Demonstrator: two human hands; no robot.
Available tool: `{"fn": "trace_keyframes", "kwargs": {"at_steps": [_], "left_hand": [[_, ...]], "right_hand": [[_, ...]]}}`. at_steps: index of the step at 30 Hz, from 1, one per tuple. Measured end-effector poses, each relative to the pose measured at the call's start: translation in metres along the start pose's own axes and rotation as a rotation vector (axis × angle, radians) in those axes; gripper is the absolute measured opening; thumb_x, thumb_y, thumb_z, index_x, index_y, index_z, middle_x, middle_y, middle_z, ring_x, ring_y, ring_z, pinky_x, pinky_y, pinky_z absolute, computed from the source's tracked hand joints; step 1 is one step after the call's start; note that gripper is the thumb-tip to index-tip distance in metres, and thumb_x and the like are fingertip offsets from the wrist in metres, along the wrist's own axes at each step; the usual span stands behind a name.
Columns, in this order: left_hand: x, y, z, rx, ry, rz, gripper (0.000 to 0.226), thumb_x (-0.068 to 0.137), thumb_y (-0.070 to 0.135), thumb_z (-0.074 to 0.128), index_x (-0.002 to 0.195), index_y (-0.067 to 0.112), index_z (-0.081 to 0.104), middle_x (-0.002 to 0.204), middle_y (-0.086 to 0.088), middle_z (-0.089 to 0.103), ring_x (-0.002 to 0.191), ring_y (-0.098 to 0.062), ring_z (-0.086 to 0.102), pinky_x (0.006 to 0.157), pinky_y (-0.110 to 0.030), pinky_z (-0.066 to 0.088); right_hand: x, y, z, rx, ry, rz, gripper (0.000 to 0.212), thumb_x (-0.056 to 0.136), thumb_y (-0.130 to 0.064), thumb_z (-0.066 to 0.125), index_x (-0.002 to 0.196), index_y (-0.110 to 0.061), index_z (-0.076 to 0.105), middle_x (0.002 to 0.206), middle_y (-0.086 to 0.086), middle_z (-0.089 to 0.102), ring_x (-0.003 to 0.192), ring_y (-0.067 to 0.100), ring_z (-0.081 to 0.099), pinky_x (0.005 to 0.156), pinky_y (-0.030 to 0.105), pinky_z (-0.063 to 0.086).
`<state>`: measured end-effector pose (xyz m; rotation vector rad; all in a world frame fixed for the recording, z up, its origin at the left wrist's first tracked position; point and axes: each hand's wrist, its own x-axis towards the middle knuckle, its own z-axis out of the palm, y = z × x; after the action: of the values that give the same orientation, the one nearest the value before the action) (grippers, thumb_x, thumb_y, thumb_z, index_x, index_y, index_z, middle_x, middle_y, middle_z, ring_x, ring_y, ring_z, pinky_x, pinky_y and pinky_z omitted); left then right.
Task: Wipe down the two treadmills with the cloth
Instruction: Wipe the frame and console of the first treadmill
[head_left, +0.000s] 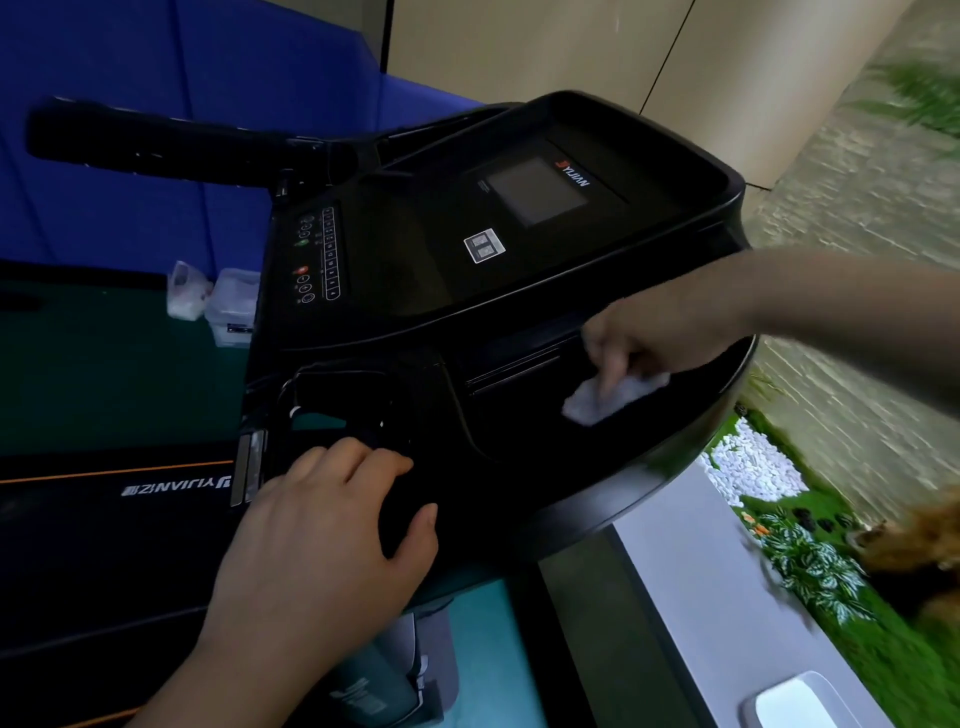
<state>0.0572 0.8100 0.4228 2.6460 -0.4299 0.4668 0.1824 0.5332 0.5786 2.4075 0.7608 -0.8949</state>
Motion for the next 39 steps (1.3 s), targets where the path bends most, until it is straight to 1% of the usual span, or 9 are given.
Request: {"fn": "trace_keyframes", "kwargs": {"at_steps": [2, 7, 12, 21, 24, 28, 32, 36, 39], "left_hand": [[0.0, 0.0, 0.0, 0.003, -0.002, -0.001, 0.047, 0.079, 0.057, 0.04, 0.102, 0.026, 0.067, 0.089, 0.012, 0.06, 0.081, -0.015, 0.06, 0.058, -0.032, 0.049], [0.001, 0.001, 0.0, 0.004, -0.022, -0.001, 0.048, 0.079, 0.058, 0.039, 0.103, 0.026, 0.066, 0.089, 0.012, 0.06, 0.082, -0.014, 0.06, 0.058, -0.031, 0.048], [0.0, 0.001, -0.001, 0.022, -0.028, -0.017, 0.047, 0.079, 0.058, 0.039, 0.103, 0.028, 0.066, 0.089, 0.014, 0.06, 0.082, -0.013, 0.06, 0.059, -0.03, 0.048], [-0.002, 0.002, -0.001, -0.018, -0.015, -0.022, 0.046, 0.079, 0.056, 0.041, 0.104, 0.027, 0.066, 0.091, 0.013, 0.06, 0.084, -0.014, 0.058, 0.064, -0.032, 0.05], [-0.003, 0.002, -0.002, -0.035, -0.014, -0.022, 0.045, 0.08, 0.057, 0.041, 0.104, 0.028, 0.065, 0.091, 0.013, 0.06, 0.085, -0.013, 0.058, 0.066, -0.032, 0.05], [-0.004, 0.001, -0.001, -0.045, -0.007, -0.018, 0.045, 0.082, 0.059, 0.041, 0.108, 0.03, 0.064, 0.093, 0.015, 0.059, 0.088, -0.012, 0.057, 0.069, -0.031, 0.051], [-0.006, -0.002, -0.002, -0.088, -0.001, -0.015, 0.048, 0.083, 0.06, 0.04, 0.112, 0.031, 0.064, 0.096, 0.015, 0.06, 0.092, -0.012, 0.055, 0.076, -0.032, 0.051], [-0.011, -0.012, -0.013, -0.165, 0.054, -0.084, 0.047, 0.082, 0.055, 0.041, 0.111, 0.027, 0.067, 0.097, 0.012, 0.06, 0.095, -0.015, 0.054, 0.083, -0.039, 0.05], [-0.026, -0.032, -0.031, -0.117, 0.139, -0.174, 0.042, 0.081, 0.049, 0.043, 0.108, 0.026, 0.067, 0.097, 0.009, 0.06, 0.094, -0.018, 0.053, 0.084, -0.04, 0.049]], "right_hand": [[-0.025, 0.02, -0.004, -0.084, 0.084, 0.048, 0.038, 0.077, -0.001, 0.068, 0.1, -0.03, 0.077, 0.094, -0.004, 0.056, 0.09, 0.018, 0.057, 0.074, 0.012, 0.042], [-0.054, 0.04, -0.017, -0.512, 0.214, 0.339, 0.029, 0.083, -0.04, 0.062, 0.109, -0.053, 0.063, 0.11, -0.01, 0.048, 0.113, 0.018, 0.047, 0.083, 0.029, 0.044], [-0.058, 0.036, -0.016, -0.545, 0.281, 0.516, 0.031, 0.086, -0.042, 0.057, 0.116, -0.046, 0.062, 0.113, -0.002, 0.046, 0.11, 0.023, 0.046, 0.085, 0.033, 0.046], [-0.019, -0.026, 0.008, 0.127, 0.122, 0.054, 0.032, 0.09, -0.012, 0.056, 0.109, -0.033, 0.072, 0.107, -0.005, 0.064, 0.099, 0.015, 0.06, 0.093, 0.036, 0.047], [0.006, -0.055, 0.011, 0.342, 0.099, -0.053, 0.029, 0.096, -0.014, 0.051, 0.113, -0.028, 0.07, 0.108, -0.017, 0.057, 0.099, 0.002, 0.055, 0.093, 0.022, 0.044], [0.022, -0.071, 0.015, 0.429, 0.165, -0.102, 0.031, 0.095, -0.008, 0.049, 0.112, -0.028, 0.066, 0.116, -0.01, 0.055, 0.104, 0.003, 0.054, 0.095, 0.021, 0.043], [0.007, -0.07, 0.016, 0.514, 0.234, -0.115, 0.046, 0.094, -0.009, 0.053, 0.098, -0.055, 0.06, 0.111, -0.018, 0.052, 0.102, -0.002, 0.054, 0.095, 0.023, 0.043], [0.007, -0.094, 0.018, 0.543, 0.351, -0.159, 0.041, 0.091, -0.007, 0.058, 0.096, -0.047, 0.065, 0.103, -0.019, 0.049, 0.096, -0.002, 0.053, 0.086, 0.009, 0.037], [0.032, -0.128, 0.036, 0.432, 0.624, -0.136, 0.026, 0.092, -0.015, 0.055, 0.107, -0.03, 0.07, 0.1, -0.008, 0.045, 0.094, 0.01, 0.05, 0.084, 0.021, 0.04]]}}
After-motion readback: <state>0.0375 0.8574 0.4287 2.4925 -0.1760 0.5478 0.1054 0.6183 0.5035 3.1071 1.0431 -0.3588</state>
